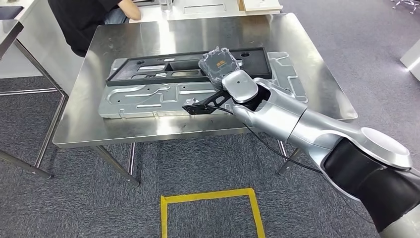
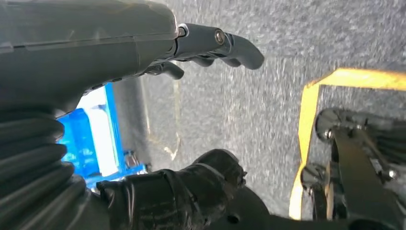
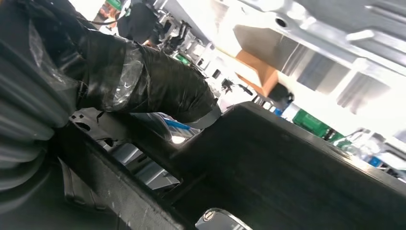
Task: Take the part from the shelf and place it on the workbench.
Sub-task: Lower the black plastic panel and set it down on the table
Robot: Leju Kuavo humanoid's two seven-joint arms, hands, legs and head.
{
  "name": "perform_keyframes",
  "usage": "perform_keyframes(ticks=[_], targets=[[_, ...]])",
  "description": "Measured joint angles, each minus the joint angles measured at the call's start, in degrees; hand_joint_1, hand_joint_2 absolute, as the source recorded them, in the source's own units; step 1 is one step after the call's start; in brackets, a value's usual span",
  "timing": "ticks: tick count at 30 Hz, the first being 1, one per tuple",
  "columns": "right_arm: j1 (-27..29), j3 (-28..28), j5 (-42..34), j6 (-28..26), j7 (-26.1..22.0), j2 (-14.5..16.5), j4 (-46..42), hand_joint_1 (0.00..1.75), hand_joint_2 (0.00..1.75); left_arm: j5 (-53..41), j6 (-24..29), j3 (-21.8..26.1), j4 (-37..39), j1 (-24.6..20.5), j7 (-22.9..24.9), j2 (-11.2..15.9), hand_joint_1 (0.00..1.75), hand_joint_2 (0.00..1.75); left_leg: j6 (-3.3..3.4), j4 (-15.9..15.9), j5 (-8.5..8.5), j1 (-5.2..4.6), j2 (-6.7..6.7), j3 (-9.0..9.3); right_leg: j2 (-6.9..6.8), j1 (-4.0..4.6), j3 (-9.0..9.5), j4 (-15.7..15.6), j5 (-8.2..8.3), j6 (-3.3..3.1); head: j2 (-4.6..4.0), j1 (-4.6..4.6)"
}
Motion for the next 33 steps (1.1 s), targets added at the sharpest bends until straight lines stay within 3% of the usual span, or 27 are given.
perform_keyframes(ticks=[2, 5, 6, 7, 8, 10, 12, 17, 20, 22, 23, 24, 26, 27, 31, 33], targets=[[-0.12, -0.01, 0.00, -0.01, -0.05, 0.20, 0.38, 1.75, 1.75, 0.00, -0.01, 0.01, 0.00, 0.09, 0.01, 0.01, 0.00, 1.75, 0.50, -0.85, 0.11, 0.32, 0.11, 0.74, -0.01, 0.10, -0.87, 2.09, -1.35, 0.45, 0.00, 0.14], [-0.16, 0.04, 0.00, -0.02, -0.09, 0.27, 0.92, 1.75, 1.75, 0.00, -0.11, 0.01, 0.00, 0.08, 0.02, 0.01, 0.00, 1.75, 1.18, -1.15, -0.11, 0.41, 0.20, 1.31, 0.02, 0.19, -6.17, 12.10, -5.42, 0.71, 0.00, 0.35], [0.02, 0.09, 0.00, -0.01, -0.11, 0.30, 1.13, 1.75, 1.75, 0.00, -0.17, 0.01, 0.00, 0.04, 0.01, 0.02, 0.00, 1.75, 1.26, -1.11, -0.27, 0.41, 0.15, 1.41, 0.01, 0.16, -7.78, 14.60, -5.83, 0.79, 0.00, 0.36], [0.21, 0.13, 0.00, -0.01, -0.12, 0.31, 1.34, 1.75, 1.75, 0.01, -0.22, 0.01, 0.00, 0.02, 0.00, 0.03, 0.00, 1.75, 1.28, -1.02, -0.47, 0.42, 0.06, 1.54, 0.00, 0.08, -8.54, 15.25, -5.25, 0.86, 0.00, 0.38], [0.36, 0.16, 0.00, -0.01, -0.12, 0.32, 1.51, 1.75, 1.75, 0.03, -0.30, 0.02, 0.00, 0.02, -0.01, 0.04, 0.00, 1.75, 1.22, -0.85, -0.72, 0.44, -0.05, 1.70, -0.02, -0.02, -8.20, 13.69, -3.63, 0.88, 0.00, 0.38], [0.45, 0.17, 0.00, -0.01, -0.09, 0.32, 1.70, 1.75, 1.75, 0.06, -0.41, 0.03, 0.01, 0.10, -0.04, 0.09, 0.00, 1.75, 0.81, -0.26, -1.45, 0.41, -0.23, 1.95, -0.13, -0.13, -5.30, 6.64, 0.42, 0.76, 0.00, 0.38], [0.50, 0.16, 0.00, -0.03, -0.04, 0.39, 1.76, 1.75, 1.75, 0.07, -0.44, 0.03, 0.02, 0.14, -0.11, 0.29, 0.00, 1.75, 0.23, 0.53, -2.16, 0.23, -0.30, 1.82, -0.16, -0.02, -3.00, 1.61, 2.06, 0.42, 0.01, 0.33], [0.89, 0.15, 0.00, -0.06, 0.16, 0.45, 2.11, 1.75, 1.75, 0.00, -0.43, 0.05, 0.00, 0.17, -0.19, 0.73, 0.00, 1.75, -1.05, 2.26, -3.69, 0.37, -0.15, 1.00, -0.04, -0.08, -2.12, 0.31, 1.79, -0.97, 0.00, 0.24], [1.31, 0.15, 0.00, -0.08, 0.20, 0.49, 2.23, 1.75, 1.75, -0.04, -0.43, 0.06, 0.00, 0.11, -0.10, 0.84, 0.00, 1.75, -1.93, 11.60, -7.52, 0.70, 0.03, -3.52, 0.01, -0.18, -1.39, 0.14, 1.44, -1.59, 0.00, 0.03], [2.13, 0.16, 0.00, -0.05, 0.11, 0.50, 2.40, 1.75, 1.75, -0.06, -0.44, 0.07, 0.00, 0.12, 0.11, 0.91, 0.00, 1.75, -2.12, 15.71, -7.76, 0.83, 0.04, -6.22, 0.06, -0.14, -0.79, 0.15, 0.99, -1.68, 0.00, 0.02], [2.52, 0.17, 0.00, -0.04, 0.07, 0.52, 2.47, 1.75, 1.75, -0.07, -0.44, 0.07, 0.00, 0.15, 0.28, 0.93, 0.00, 1.75, -2.06, 14.79, -6.35, 0.85, 0.04, -6.23, 0.10, -0.14, -0.44, 0.15, 0.74, -1.64, 0.00, 0.03], [2.77, 0.17, 0.00, -0.04, 0.04, 0.56, 2.52, 1.75, 1.75, -0.06, -0.45, 0.07, 0.00, 0.19, 0.43, 0.97, 0.00, 1.75, -1.92, 11.81, -4.09, 0.85, 0.04, -5.24, 0.15, -0.15, -0.06, 0.15, 0.48, -1.55, 0.00, 0.02], [2.85, 0.17, 0.00, -0.05, 0.04, 0.64, 2.58, 1.75, 1.75, -0.05, -0.44, 0.07, 0.00, 0.23, 0.63, 1.13, 0.00, 1.75, -1.43, 4.45, -0.33, 0.67, 0.01, -2.25, 0.22, -0.09, 0.50, 0.07, 0.03, -1.26, 0.00, 0.04], [2.80, 0.17, 0.00, -0.05, 0.04, 0.68, 2.61, 1.75, 1.75, -0.04, -0.44, 0.08, 0.00, 0.19, 0.67, 1.22, 0.00, 1.75, -1.16, 1.90, 0.43, 0.50, 0.03, -1.10, 0.24, -0.05, 0.58, 0.00, -0.09, -1.02, 0.00, 0.06], [2.97, 0.16, 0.15, -0.02, -0.27, 0.81, 2.84, 1.75, 1.75, -0.04, -0.44, 0.09, 0.00, -0.01, 0.83, 1.36, 0.00, 1.75, -0.36, -0.33, 0.15, 0.28, 0.05, 0.13, 0.15, 0.03, 0.73, -0.27, -0.46, 0.15, 0.00, 0.12], [2.93, 0.16, 0.31, 0.02, -0.44, 0.84, 2.90, 1.75, 1.75, -0.04, -0.43, 0.09, 0.00, 0.03, 0.91, 1.36, 0.00, 1.75, 0.28, -1.04, 0.20, 0.56, 0.18, 0.87, 0.09, 0.13, -0.55, 2.71, -2.20, 0.52, 0.00, 0.23]])
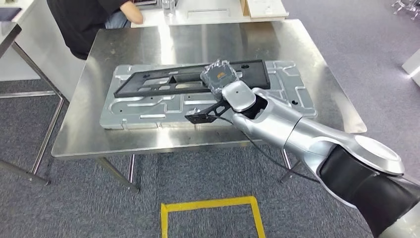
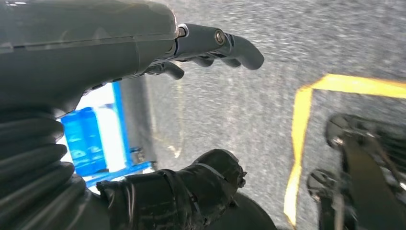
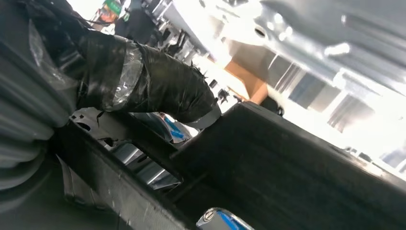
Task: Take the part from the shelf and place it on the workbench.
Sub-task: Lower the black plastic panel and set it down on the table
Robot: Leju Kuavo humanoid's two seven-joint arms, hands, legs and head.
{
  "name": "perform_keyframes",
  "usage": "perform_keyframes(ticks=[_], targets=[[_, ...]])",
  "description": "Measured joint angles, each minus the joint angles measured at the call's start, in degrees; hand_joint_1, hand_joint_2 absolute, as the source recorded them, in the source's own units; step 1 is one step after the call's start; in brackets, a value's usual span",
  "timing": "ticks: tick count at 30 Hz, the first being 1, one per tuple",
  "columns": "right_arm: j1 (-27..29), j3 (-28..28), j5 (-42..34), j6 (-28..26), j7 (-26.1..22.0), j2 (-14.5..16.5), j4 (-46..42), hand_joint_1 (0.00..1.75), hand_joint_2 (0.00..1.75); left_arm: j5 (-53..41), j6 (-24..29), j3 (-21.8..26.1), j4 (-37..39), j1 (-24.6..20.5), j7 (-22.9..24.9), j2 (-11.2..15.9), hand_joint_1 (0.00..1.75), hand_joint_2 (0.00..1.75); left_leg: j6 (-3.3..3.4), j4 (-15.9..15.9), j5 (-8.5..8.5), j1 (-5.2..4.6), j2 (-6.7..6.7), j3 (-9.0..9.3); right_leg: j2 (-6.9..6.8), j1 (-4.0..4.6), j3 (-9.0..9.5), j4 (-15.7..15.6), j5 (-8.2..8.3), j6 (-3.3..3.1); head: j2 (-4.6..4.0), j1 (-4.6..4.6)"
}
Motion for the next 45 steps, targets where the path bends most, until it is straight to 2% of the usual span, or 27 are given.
perform_keyframes(ticks=[2, 3, 4, 5, 6, 7, 9, 10, 14, 16, 18, 19, 20, 21, 23, 24, 25, 27, 30, 33, 34, 35, 36, 38, 39, 41, 45], targets=[[0.14, 0.01, 0.09, 0.08, 0.00, 0.00, 0.07, 1.75, 1.75, -0.01, 0.01, 0.00, 0.00, 0.01, 0.05, -0.01, 0.00, 1.75, 0.58, -0.08, -0.22, 0.00, 0.09, 0.35, -0.03, 0.02, -3.77, 7.09, -2.85, 0.09, 0.01, 0.08], [0.38, 0.01, 0.11, 0.14, 0.00, 0.00, 0.11, 1.75, 1.75, -0.02, 0.01, 0.00, 0.00, -0.02, 0.05, -0.01, 0.00, 1.75, 0.76, -0.02, -0.37, -0.02, 0.09, 0.43, -0.02, 0.02, -5.84, 10.51, -3.75, 0.14, 0.00, 0.10], [0.67, 0.01, 0.13, 0.24, -0.01, 0.00, 0.16, 1.75, 1.75, -0.03, 0.01, 0.00, 0.00, -0.06, 0.04, -0.01, 0.00, 1.75, 0.85, 0.07, -0.55, -0.04, 0.03, 0.52, -0.03, -0.01, -7.26, 12.35, -3.68, 0.18, 0.01, 0.11], [0.93, 0.01, 0.16, 0.35, -0.01, 0.00, 0.25, 1.75, 1.75, -0.05, 0.02, 0.00, 0.00, -0.08, 0.03, -0.01, 0.00, 1.75, 0.88, 0.23, -0.77, -0.04, -0.05, 0.63, -0.05, -0.08, -7.68, 12.07, -2.54, 0.20, 0.01, 0.12], [1.08, 0.01, 0.19, 0.44, -0.01, 0.00, 0.35, 1.75, 1.75, -0.08, 0.02, 0.00, 0.00, -0.06, 0.02, -0.01, 0.00, 1.75, 0.81, 0.49, -1.07, -0.03, -0.15, 0.74, -0.06, -0.16, -6.98, 9.56, -0.48, 0.17, 0.00, 0.12], [1.14, 0.01, 0.21, 0.50, 0.00, 0.00, 0.46, 1.75, 1.75, -0.13, 0.03, 0.00, 0.00, -0.04, 0.01, -0.01, 0.00, 1.75, 0.65, 0.85, -1.45, -0.03, -0.23, 0.83, -0.11, -0.22, -5.59, 5.73, 1.77, 0.10, 0.00, 0.13], [1.16, -0.01, 0.23, 0.51, 0.01, 0.02, 0.69, 1.75, 1.75, -0.29, 0.03, 0.00, 0.00, 0.01, 0.01, -0.01, 0.00, 1.75, 0.10, 1.64, -2.18, -0.23, -0.34, 0.71, -0.16, -0.17, -2.88, -0.35, 4.12, -0.20, 0.00, 0.08], [1.25, -0.01, 0.23, 0.49, 0.01, 0.03, 0.80, 1.75, 1.75, -0.39, 0.03, 0.00, 0.00, 0.02, 0.00, -0.01, 0.00, 1.75, -0.17, 1.87, -2.39, -0.31, -0.36, 0.62, -0.14, -0.06, -2.30, -1.58, 4.24, -0.39, -0.01, 0.04], [1.79, -0.02, 0.22, 0.42, 0.01, -0.03, 1.38, 1.75, 1.75, -0.58, 0.03, 0.00, 0.00, 0.08, -0.01, -0.04, 0.00, 1.75, -1.24, 2.68, -3.21, -0.19, -0.30, 0.25, -0.01, -0.08, -1.85, -2.24, 4.20, -1.41, 0.01, 0.00], [1.87, -0.03, 0.24, 0.33, 0.01, -0.04, 1.60, 1.75, 1.75, -0.61, 0.08, 0.00, 0.00, 0.05, -0.01, -0.05, 0.00, 1.75, -1.92, 7.27, -5.60, 0.05, -0.18, -1.90, 0.03, -0.35, -1.44, -2.56, 4.20, -1.93, 0.01, -0.11], [2.19, -0.03, 0.23, 0.28, 0.01, -0.04, 1.78, 1.75, 1.75, -0.65, 0.16, 0.00, 0.00, 0.01, 0.00, -0.04, 0.00, 1.75, -2.43, 14.37, -8.11, 0.28, -0.13, -5.59, 0.06, -0.36, -1.10, -2.58, 3.96, -2.24, -0.01, -0.15], [2.48, -0.03, 0.23, 0.27, 0.01, -0.04, 1.90, 1.75, 1.75, -0.66, 0.19, 0.00, 0.00, 0.03, 0.02, -0.03, 0.00, 1.75, -2.57, 16.61, -8.34, 0.37, -0.12, -7.00, 0.07, -0.35, -0.89, -2.58, 3.80, -2.29, -0.01, -0.15], [2.76, -0.03, 0.23, 0.27, 0.01, -0.03, 2.02, 1.75, 1.75, -0.66, 0.22, 0.00, 0.00, 0.06, 0.04, -0.03, 0.00, 1.75, -2.62, 16.82, -7.50, 0.41, -0.12, -7.47, 0.09, -0.34, -0.64, -2.58, 3.62, -2.28, -0.01, -0.15], [2.96, -0.03, 0.23, 0.26, 0.01, -0.02, 2.12, 1.75, 1.75, -0.67, 0.25, 0.00, 0.00, 0.10, 0.08, -0.02, 0.00, 1.75, -2.57, 14.89, -5.72, 0.44, -0.11, -6.91, 0.12, -0.35, -0.35, -2.57, 3.43, -2.22, -0.01, -0.15], [3.04, -0.05, 0.23, 0.22, 0.01, 0.03, 2.24, 1.75, 1.75, -0.68, 0.32, -0.01, 0.00, 0.15, 0.13, 0.03, 0.00, 1.75, -2.20, 7.43, -1.59, 0.37, -0.14, -3.73, 0.16, -0.31, 0.23, -2.60, 3.01, -1.96, 0.00, -0.14], [2.95, -0.07, 0.23, 0.20, 0.01, 0.05, 2.31, 1.75, 1.75, -0.70, 0.36, -0.01, 0.00, 0.14, 0.14, 0.06, 0.00, 1.75, -1.94, 4.17, -0.52, 0.22, -0.16, -2.23, 0.18, -0.24, 0.37, -2.60, 2.85, -1.75, 0.00, -0.12], [2.87, -0.09, 0.24, 0.16, 0.01, 0.07, 2.38, 1.75, 1.75, -0.71, 0.37, -0.01, 0.00, 0.10, 0.14, 0.08, 0.00, 1.75, -1.70, 2.23, -0.16, 0.04, -0.18, -1.29, 0.18, -0.19, 0.43, -2.67, 2.75, -1.48, 0.01, -0.10], [2.85, -0.10, 0.24, 0.13, 0.01, 0.09, 2.50, 1.75, 1.75, -0.73, 0.38, -0.01, 0.00, -0.01, 0.14, 0.08, 0.00, 1.75, -1.23, 1.19, -0.53, -0.27, -0.21, -0.77, 0.18, -0.16, 0.49, -2.97, 2.71, -0.84, 0.00, -0.09], [2.85, -0.16, 0.24, 0.10, 0.01, 0.09, 2.59, 1.75, 1.75, -0.73, 0.38, -0.02, 0.00, -0.03, 0.14, 0.07, 0.00, 1.75, -0.29, 0.19, -0.27, 0.14, -0.07, 0.03, 0.09, -0.11, -0.26, -1.35, 1.44, -0.05, 0.00, 0.09], [2.87, -0.22, 0.24, 0.03, 0.01, 0.09, 2.74, 1.75, 1.75, -0.75, 0.40, -0.02, 0.00, -0.03, 0.15, 0.06, 0.00, 1.75, 0.53, -0.08, -0.46, 0.14, 0.08, 0.52, 0.01, -0.02, -5.54, 8.79, -2.80, 0.13, -0.01, 0.34], [3.04, -0.23, 0.24, -0.01, 0.01, 0.09, 2.80, 1.75, 1.75, -0.81, 0.45, -0.02, 0.00, -0.06, 0.20, 0.07, 0.00, 1.75, 0.66, -0.02, -0.61, 0.12, 0.08, 0.59, 0.00, -0.03, -7.32, 11.71, -3.44, 0.19, 0.00, 0.37], [3.22, -0.23, 0.24, -0.03, 0.01, 0.08, 2.87, 1.75, 1.75, -0.90, 0.51, -0.02, 0.00, -0.08, 0.26, 0.07, 0.00, 1.75, 0.73, 0.07, -0.79, 0.12, 0.04, 0.70, -0.01, -0.08, -8.26, 12.77, -3.03, 0.23, 0.00, 0.39], [3.33, -0.24, 0.25, -0.04, 0.01, 0.05, 2.92, 1.75, 1.75, -1.01, 0.61, -0.02, 0.00, -0.08, 0.33, 0.08, 0.00, 1.75, 0.72, 0.23, -1.03, 0.12, -0.03, 0.83, -0.03, -0.15, -8.09, 11.57, -1.55, 0.22, 0.00, 0.40], [3.23, -0.36, 0.31, -0.07, 0.14, -0.04, 2.97, 1.75, 1.75, -1.24, 0.86, -0.02, 0.00, -0.01, 0.37, 0.08, 0.00, 1.75, 0.43, 0.83, -1.75, 0.12, -0.19, 1.04, -0.11, -0.25, -5.38, 4.63, 2.62, 0.02, -0.01, 0.42], [3.01, -0.43, 0.37, -0.10, 0.28, -0.09, 2.96, 1.75, 1.75, -1.34, 1.01, -0.02, 0.00, 0.02, 0.23, 0.08, 0.00, 1.75, 0.15, 1.33, -2.16, 0.00, -0.25, 0.96, -0.14, -0.21, -3.92, 1.24, 3.91, -0.13, -0.01, 0.40], [2.66, -0.51, 0.51, -0.15, 0.57, -0.20, 2.95, 1.75, 1.75, -1.60, 1.28, -0.02, 0.00, 0.04, -0.22, 0.09, 0.00, 1.75, -0.39, 1.89, -2.66, -0.21, -0.28, 0.67, -0.11, -0.07, -2.59, -1.74, 4.39, -0.45, 0.00, 0.33], [2.49, -0.54, 0.63, -0.16, 0.95, -0.85, 2.90, 1.75, 1.75, -1.85, 1.43, -0.02, 0.00, 0.06, -0.85, 0.04, 0.00, 1.75, -1.26, 2.51, -3.43, -0.12, -0.18, 0.49, 0.06, -0.20, -2.15, -2.32, 4.30, -1.47, -0.01, 0.25]])
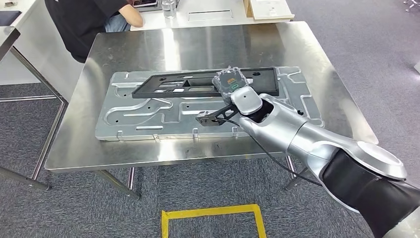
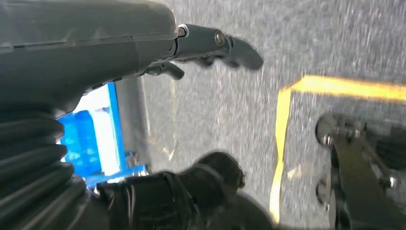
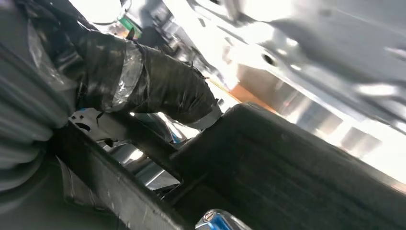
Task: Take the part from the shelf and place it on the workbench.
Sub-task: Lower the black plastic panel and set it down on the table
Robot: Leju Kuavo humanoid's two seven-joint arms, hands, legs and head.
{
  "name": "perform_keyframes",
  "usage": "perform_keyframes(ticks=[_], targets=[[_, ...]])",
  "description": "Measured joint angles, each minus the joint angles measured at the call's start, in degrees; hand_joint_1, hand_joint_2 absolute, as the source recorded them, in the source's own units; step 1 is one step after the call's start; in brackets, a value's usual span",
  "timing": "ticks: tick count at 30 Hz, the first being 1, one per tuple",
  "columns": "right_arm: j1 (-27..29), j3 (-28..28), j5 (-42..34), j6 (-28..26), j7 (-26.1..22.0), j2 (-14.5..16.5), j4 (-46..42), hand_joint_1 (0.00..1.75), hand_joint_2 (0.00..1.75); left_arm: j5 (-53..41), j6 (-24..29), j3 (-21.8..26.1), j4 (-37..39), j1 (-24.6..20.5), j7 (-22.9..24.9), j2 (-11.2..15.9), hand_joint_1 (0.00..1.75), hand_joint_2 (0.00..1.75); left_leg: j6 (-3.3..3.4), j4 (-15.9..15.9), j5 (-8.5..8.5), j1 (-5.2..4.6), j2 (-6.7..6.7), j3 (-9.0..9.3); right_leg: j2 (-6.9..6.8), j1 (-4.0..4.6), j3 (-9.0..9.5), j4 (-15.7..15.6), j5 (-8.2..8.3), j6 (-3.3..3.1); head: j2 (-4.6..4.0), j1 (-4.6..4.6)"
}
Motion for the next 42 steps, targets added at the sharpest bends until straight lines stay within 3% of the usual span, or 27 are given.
perform_keyframes(ticks=[2, 5, 10, 14, 18, 19, 21, 23, 24, 25, 26, 28, 30, 33, 35, 37, 38, 39, 40, 42], targets=[[-0.03, -0.04, 0.08, 0.02, 0.36, -0.19, -0.12, 1.75, 1.75, -0.10, -0.04, -0.01, 0.00, -0.05, -0.10, -0.05, 0.00, 1.75, -0.58, 3.95, -2.17, 0.15, 0.10, -1.68, 0.07, -0.26, 0.51, -0.28, -0.09, -0.39, 0.01, -0.10], [0.35, -0.08, 0.13, 0.14, 0.72, -0.31, -0.27, 1.75, 1.75, -0.23, -0.16, -0.04, 0.00, -0.16, -0.08, -0.04, 0.00, 1.75, -1.12, 13.63, -6.17, 0.39, 0.12, -6.43, 0.20, -0.25, 1.11, -0.33, -0.47, -0.75, 0.02, -0.15], [0.77, -0.08, 0.13, 0.23, 0.78, -0.43, -0.27, 1.75, 1.75, -0.25, -0.21, -0.04, 0.00, -0.15, 0.04, -0.06, 0.00, 1.75, -1.20, 16.22, -6.40, 0.43, 0.12, -8.06, 0.21, -0.24, 1.41, -0.32, -0.70, -0.75, 0.01, -0.15], [1.42, -0.25, 0.23, 0.46, 0.85, -0.71, -0.50, 1.75, 1.75, -0.11, -0.15, -0.06, 0.00, -0.09, 0.63, -0.01, 0.00, 1.75, -0.40, 0.22, 2.85, 0.05, 0.07, -1.73, 0.38, -0.13, 2.87, -0.40, -1.88, 0.34, 0.01, -0.22], [1.54, -0.42, 0.26, 0.47, 0.85, -0.85, -0.57, 1.75, 1.75, -0.07, -0.15, -0.07, 0.00, -0.17, 0.64, -0.02, 0.00, 1.75, 0.76, -1.53, 2.65, 0.18, 0.12, -0.73, 0.27, -0.03, 2.45, 0.40, -2.78, 1.47, 0.00, -0.15], [1.54, -0.49, 0.26, 0.45, 0.84, -0.91, -0.58, 1.75, 1.75, -0.06, -0.15, -0.07, 0.00, -0.15, 0.64, -0.03, 0.00, 1.75, 1.14, -1.81, 2.67, 0.29, 0.18, -0.45, 0.22, 0.02, 1.45, 2.51, -3.90, 1.58, 0.00, -0.11], [1.65, -0.57, 0.26, 0.40, 0.77, -1.00, -0.58, 1.75, 1.75, -0.04, -0.18, -0.08, 0.00, -0.15, 0.64, -0.04, 0.00, 1.75, 1.78, -1.88, 2.50, 0.21, 0.23, -0.22, 0.15, 0.07, -2.30, 9.69, -6.90, 1.60, 0.01, -0.06], [2.04, -0.58, 0.26, 0.40, 0.68, -1.09, -0.56, 1.75, 1.75, -0.05, -0.21, -0.09, 0.00, -0.18, 0.62, -0.04, 0.00, 1.75, 2.11, -1.75, 2.23, 0.08, 0.14, -0.07, 0.14, 0.08, -5.67, 15.12, -7.94, 1.56, 0.01, -0.06], [2.23, -0.58, 0.26, 0.40, 0.64, -1.14, -0.56, 1.75, 1.75, -0.05, -0.22, -0.08, 0.00, -0.17, 0.61, -0.04, 0.00, 1.75, 2.16, -1.62, 2.05, 0.03, 0.05, 0.05, 0.14, 0.09, -5.96, 14.84, -6.88, 1.47, 0.01, -0.05], [2.34, -0.60, 0.26, 0.40, 0.62, -1.18, -0.56, 1.75, 1.75, -0.05, -0.22, -0.08, 0.00, -0.15, 0.60, -0.04, 0.00, 1.75, 2.14, -1.44, 1.81, -0.01, -0.04, 0.21, 0.13, 0.10, -5.16, 12.40, -4.91, 1.30, 0.01, -0.05], [2.35, -0.64, 0.26, 0.40, 0.59, -1.19, -0.57, 1.75, 1.75, -0.05, -0.22, -0.07, 0.00, -0.12, 0.60, -0.05, 0.00, 1.75, 2.05, -1.20, 1.51, -0.03, -0.10, 0.35, 0.10, 0.14, -3.58, 8.49, -2.63, 1.08, 0.01, -0.05], [2.24, -0.78, 0.26, 0.38, 0.59, -1.18, -0.58, 1.75, 1.75, -0.03, -0.22, -0.07, 0.00, -0.10, 0.61, -0.06, 0.00, 1.75, 1.67, -0.67, 0.94, -0.24, -0.15, 0.28, 0.00, 0.37, -0.63, 2.07, -0.16, 0.67, 0.01, -0.11], [2.23, -0.87, 0.27, 0.37, 0.58, -1.16, -0.60, 1.75, 1.75, -0.03, -0.22, -0.08, 0.00, -0.13, 0.62, -0.07, 0.00, 1.75, 1.20, -0.50, 0.77, -0.33, -0.17, 0.10, -0.02, 0.65, 0.26, 0.27, -0.19, 0.44, 0.01, -0.17], [2.25, -0.94, 0.29, 0.37, 0.58, -1.18, -0.60, 1.75, 1.75, 0.00, -0.23, -0.07, 0.00, -0.05, 0.62, -0.08, 0.00, 1.75, 0.31, 0.11, 0.08, -0.25, -0.11, -0.05, 0.00, 0.34, 0.69, -0.41, -0.04, -0.08, 0.02, -0.24], [2.21, -0.99, 0.33, 0.32, 0.53, -1.16, -0.60, 1.75, 1.75, 0.05, -0.24, -0.07, 0.00, -0.01, 0.64, -0.11, 0.00, 1.75, -0.47, 4.70, -2.38, -0.01, 0.02, -2.10, -0.02, 0.07, 1.23, -0.80, -0.07, -0.47, 0.02, -0.37], [2.27, -1.00, 0.38, 0.28, 0.39, -1.13, -0.58, 1.75, 1.75, 0.08, -0.24, -0.08, 0.00, -0.06, 0.64, -0.13, 0.00, 1.75, -1.10, 12.02, -5.16, 0.24, 0.06, -5.81, -0.01, 0.05, 1.57, -0.83, -0.30, -0.75, 0.01, -0.44], [2.37, -1.00, 0.39, 0.28, 0.32, -1.12, -0.58, 1.75, 1.75, 0.08, -0.24, -0.09, 0.00, -0.06, 0.64, -0.13, 0.00, 1.75, -1.29, 14.39, -5.52, 0.35, 0.06, -7.24, 0.00, 0.04, 1.74, -0.83, -0.43, -0.81, 0.01, -0.44], [2.47, -1.00, 0.39, 0.27, 0.28, -1.12, -0.57, 1.75, 1.75, 0.08, -0.26, -0.09, 0.00, -0.04, 0.65, -0.13, 0.00, 1.75, -1.41, 14.69, -4.74, 0.44, 0.06, -7.74, 0.03, 0.01, 1.94, -0.82, -0.59, -0.79, 0.01, -0.45], [2.55, -1.00, 0.34, 0.26, 0.24, -1.11, -0.57, 1.75, 1.75, 0.08, -0.29, -0.09, 0.00, -0.02, 0.67, -0.13, 0.00, 1.75, -1.43, 12.71, -2.93, 0.51, 0.07, -7.12, 0.06, -0.03, 2.20, -0.82, -0.77, -0.71, 0.01, -0.45], [2.61, -1.03, 0.19, 0.10, 0.22, -1.10, -0.57, 1.75, 1.75, 0.08, -0.42, -0.09, 0.00, 0.04, 0.68, -0.12, 0.00, 1.75, -1.22, 4.96, 1.39, 0.53, 0.07, -3.73, 0.11, -0.06, 2.74, -0.83, -1.17, -0.39, 0.01, -0.45]])
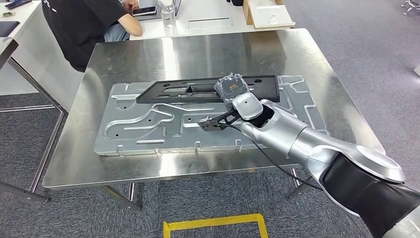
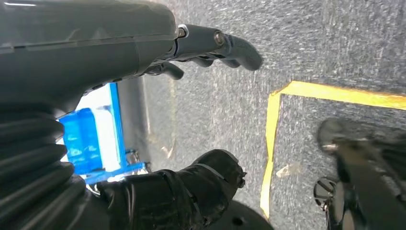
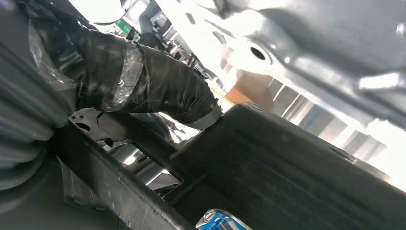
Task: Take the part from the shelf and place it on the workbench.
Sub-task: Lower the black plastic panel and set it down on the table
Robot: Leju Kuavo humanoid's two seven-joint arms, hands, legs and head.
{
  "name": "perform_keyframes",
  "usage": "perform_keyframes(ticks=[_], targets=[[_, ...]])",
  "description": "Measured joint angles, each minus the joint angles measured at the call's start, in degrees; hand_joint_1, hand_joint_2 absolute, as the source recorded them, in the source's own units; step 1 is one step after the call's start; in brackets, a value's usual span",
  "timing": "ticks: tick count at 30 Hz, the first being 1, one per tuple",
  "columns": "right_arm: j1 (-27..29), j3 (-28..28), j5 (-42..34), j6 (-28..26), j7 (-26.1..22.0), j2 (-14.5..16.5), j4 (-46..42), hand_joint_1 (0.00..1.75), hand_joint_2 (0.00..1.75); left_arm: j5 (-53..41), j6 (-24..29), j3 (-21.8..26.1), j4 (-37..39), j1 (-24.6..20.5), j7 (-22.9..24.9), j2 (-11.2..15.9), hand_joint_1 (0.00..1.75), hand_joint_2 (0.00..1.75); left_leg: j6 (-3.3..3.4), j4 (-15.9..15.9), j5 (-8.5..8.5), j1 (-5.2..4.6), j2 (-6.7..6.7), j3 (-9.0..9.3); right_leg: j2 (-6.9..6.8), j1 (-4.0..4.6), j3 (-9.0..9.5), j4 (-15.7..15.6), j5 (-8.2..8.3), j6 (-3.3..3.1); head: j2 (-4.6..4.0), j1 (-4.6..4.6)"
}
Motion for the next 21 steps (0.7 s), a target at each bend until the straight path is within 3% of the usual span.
perform_keyframes(ticks=[2, 6, 8, 10, 11, 12, 13, 15, 16, 18, 21], targets=[[0.05, -0.04, -0.11, -0.39, -0.20, 0.00, 0.04, 1.75, 1.75, -0.01, -0.19, 0.00, 0.00, -0.02, -0.02, 0.02, 0.00, 1.75, 0.49, -5.42, 1.54, -0.29, -0.03, 2.51, 0.01, 0.10, 0.11, -0.04, -0.22, 0.49, 0.00, 0.03], [0.84, -0.08, -0.13, -1.24, -1.00, 0.02, 0.30, 1.75, 1.75, -0.08, -0.30, 0.00, 0.00, -0.15, -0.03, 0.02, 0.00, 1.75, 1.68, -6.92, 1.31, -0.28, -0.04, 3.33, -0.06, 0.17, -0.10, 0.12, -0.74, 1.60, 0.01, 0.14], [1.09, -0.11, -0.14, -1.57, -1.10, 0.03, 0.45, 1.75, 1.75, -0.09, -0.20, -0.01, 0.00, -0.15, -0.01, 0.01, 0.00, 1.75, 2.42, -7.43, 1.39, -0.04, 0.07, 3.83, -0.11, 0.20, -2.07, 4.18, -2.89, 1.89, 0.00, 0.29], [1.53, -0.13, -0.20, -1.91, -1.13, 0.05, 0.60, 1.75, 1.75, -0.09, -0.07, -0.02, 0.00, -0.24, 0.05, 0.01, 0.00, 1.75, 2.97, -7.44, 1.18, -0.13, 0.13, 3.99, -0.13, 0.21, -6.09, 11.83, -5.82, 2.01, 0.00, 0.37], [1.90, -0.13, -0.23, -2.03, -1.14, 0.05, 0.70, 1.75, 1.75, -0.09, -0.01, -0.02, 0.00, -0.29, 0.09, 0.01, 0.00, 1.75, 3.11, -7.41, 1.03, -0.14, 0.10, 4.08, -0.14, 0.16, -7.89, 14.80, -6.45, 2.09, 0.00, 0.37], [2.29, -0.13, -0.25, -2.08, -1.16, 0.05, 0.82, 1.75, 1.75, -0.09, 0.03, -0.02, 0.00, -0.31, 0.13, 0.01, 0.00, 1.75, 3.18, -7.36, 0.87, -0.14, 0.03, 4.21, -0.16, 0.09, -8.82, 15.89, -6.07, 2.15, 0.00, 0.39], [2.57, -0.13, -0.26, -2.08, -1.17, 0.04, 0.96, 1.75, 1.75, -0.09, 0.05, -0.02, 0.00, -0.29, 0.16, 0.01, 0.00, 1.75, 3.16, -7.22, 0.66, -0.13, -0.05, 4.36, -0.18, -0.01, -8.69, 14.76, -4.65, 2.17, -0.01, 0.39], [2.78, -0.14, -0.26, -2.09, -1.19, 0.05, 1.13, 1.75, 1.75, -0.09, 0.05, -0.02, 0.00, -0.21, 0.24, 0.01, 0.00, 1.75, 2.82, -6.64, -0.05, -0.12, -0.18, 4.60, -0.31, -0.14, -5.82, 7.67, -0.56, 2.06, -0.01, 0.39], [2.78, -0.15, -0.26, -2.11, -1.22, 0.08, 1.16, 1.75, 1.75, -0.09, 0.05, -0.02, 0.00, -0.20, 0.27, 0.01, 0.00, 1.75, 2.52, -6.15, -0.47, -0.24, -0.22, 4.56, -0.35, -0.12, -4.29, 4.29, 0.73, 1.93, 0.00, 0.34], [2.90, -0.18, -0.26, -2.19, -1.40, 0.16, 1.23, 1.75, 1.75, -0.09, 0.05, -0.02, 0.00, -0.24, 0.31, 0.02, 0.00, 1.75, 1.94, -5.67, -0.94, -0.46, -0.29, 4.39, -0.35, 0.08, -2.81, 1.27, 1.20, 1.59, 0.00, 0.25], [3.02, -0.23, -0.26, -2.25, -1.68, 0.33, 1.39, 1.75, 1.75, -0.08, 0.04, -0.01, 0.00, -0.24, 0.32, -0.01, 0.00, 1.75, 1.25, -5.51, -1.38, -0.47, -0.26, 4.49, -0.25, 0.01, -2.43, 0.89, 1.12, 0.77, 0.00, 0.23]])
